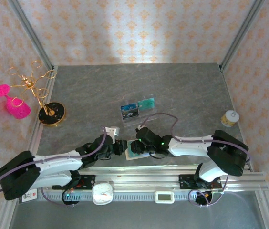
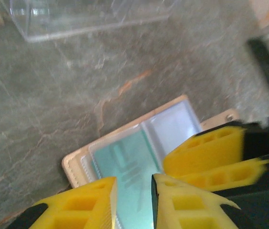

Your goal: Take the credit cards out of the card holder

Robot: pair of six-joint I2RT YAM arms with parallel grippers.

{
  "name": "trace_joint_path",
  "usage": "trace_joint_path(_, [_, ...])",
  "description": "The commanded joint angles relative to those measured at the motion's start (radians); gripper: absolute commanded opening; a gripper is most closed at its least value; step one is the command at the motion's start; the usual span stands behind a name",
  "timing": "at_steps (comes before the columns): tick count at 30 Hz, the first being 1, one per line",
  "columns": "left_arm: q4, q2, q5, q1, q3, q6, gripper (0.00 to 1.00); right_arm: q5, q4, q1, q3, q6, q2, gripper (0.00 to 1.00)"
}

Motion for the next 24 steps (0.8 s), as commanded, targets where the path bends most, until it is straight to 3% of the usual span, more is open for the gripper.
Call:
trace_joint_path(1, [-0.049,-0.091,-0.058,0.021,-0.016,-0.009,0.26,0.020,-0.039,0.009,0.040,-0.048,0.040,0.34])
trace_joint_path(5, [-0.015,-0.110,-0.005,0.024,-0.030,-0.002,0.29,0.019,-0.034,0.019,0.072,-0.049,0.091,0.33])
trace_joint_path(11, [0.100,0.056,0.084,-0.002,0.008,0.003,0.22,0.023,0.020,-0.001,0.017,0.003,0.009,0.32])
trace_joint_path(15, [0.166,0.136,0.091,-0.023,0.028,0.002,0.19,-0.017,0.061,-0.020,-0.025,0.039,-0.012,0.32])
trace_joint_path(24, [0.139,0.239,0.050,-0.043,0.054,0.011,0.14,-0.053,0.112,-0.024,-0.068,0.052,0.009,0.31])
